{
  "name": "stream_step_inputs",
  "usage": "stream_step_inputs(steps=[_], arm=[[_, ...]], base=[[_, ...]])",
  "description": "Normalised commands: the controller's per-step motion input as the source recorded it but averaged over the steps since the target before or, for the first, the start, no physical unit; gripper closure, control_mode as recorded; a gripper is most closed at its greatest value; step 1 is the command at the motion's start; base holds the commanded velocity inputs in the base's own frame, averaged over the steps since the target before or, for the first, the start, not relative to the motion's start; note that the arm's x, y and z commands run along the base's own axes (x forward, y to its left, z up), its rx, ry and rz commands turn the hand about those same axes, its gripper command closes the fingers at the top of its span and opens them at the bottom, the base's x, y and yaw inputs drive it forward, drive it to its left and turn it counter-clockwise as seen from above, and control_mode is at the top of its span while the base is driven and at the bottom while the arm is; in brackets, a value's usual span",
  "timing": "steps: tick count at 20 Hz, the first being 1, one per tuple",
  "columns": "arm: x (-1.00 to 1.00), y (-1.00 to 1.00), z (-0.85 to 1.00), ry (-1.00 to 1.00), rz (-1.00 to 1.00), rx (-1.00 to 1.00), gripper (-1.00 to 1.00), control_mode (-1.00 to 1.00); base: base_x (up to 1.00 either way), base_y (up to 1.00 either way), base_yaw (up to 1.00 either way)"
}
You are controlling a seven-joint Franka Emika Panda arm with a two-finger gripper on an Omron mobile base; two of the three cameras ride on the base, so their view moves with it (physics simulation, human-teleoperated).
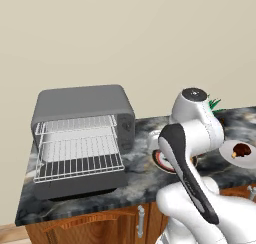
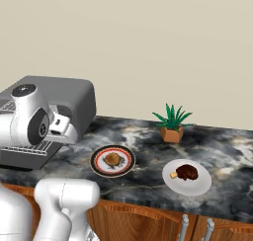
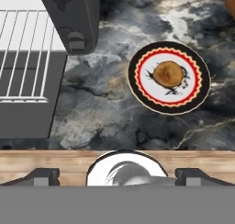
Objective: Open the toaster oven door. Place the bread on the top rack in the toaster oven and place the steak on the bottom rack.
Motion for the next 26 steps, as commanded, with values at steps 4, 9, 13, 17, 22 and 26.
stream_step_inputs(steps=[4, 9, 13, 17, 22, 26], arm=[[-0.13, -0.5, 0.04, 0.02, 0.0, 0.0, -1.0, -1.0], [-0.07, -0.38, 0.05, 0.01, 0.0, 0.0, -1.0, -1.0], [-0.04, -0.39, 0.07, 0.0, -0.01, 0.0, -1.0, -1.0], [0.0, -0.4, 0.17, -0.15, -0.13, 0.06, -1.0, -1.0], [0.0, -0.32, 0.05, -0.21, -0.07, 0.02, -1.0, -1.0], [0.0, -0.22, 0.0, 0.0, 0.0, 0.0, -1.0, -1.0]], base=[[0.0, 0.0, 0.0], [0.0, 0.0, 0.0], [0.0, 0.0, 0.0], [0.0, 0.0, 0.0], [0.0, 0.0, 0.0], [0.0, 0.0, 0.0]])
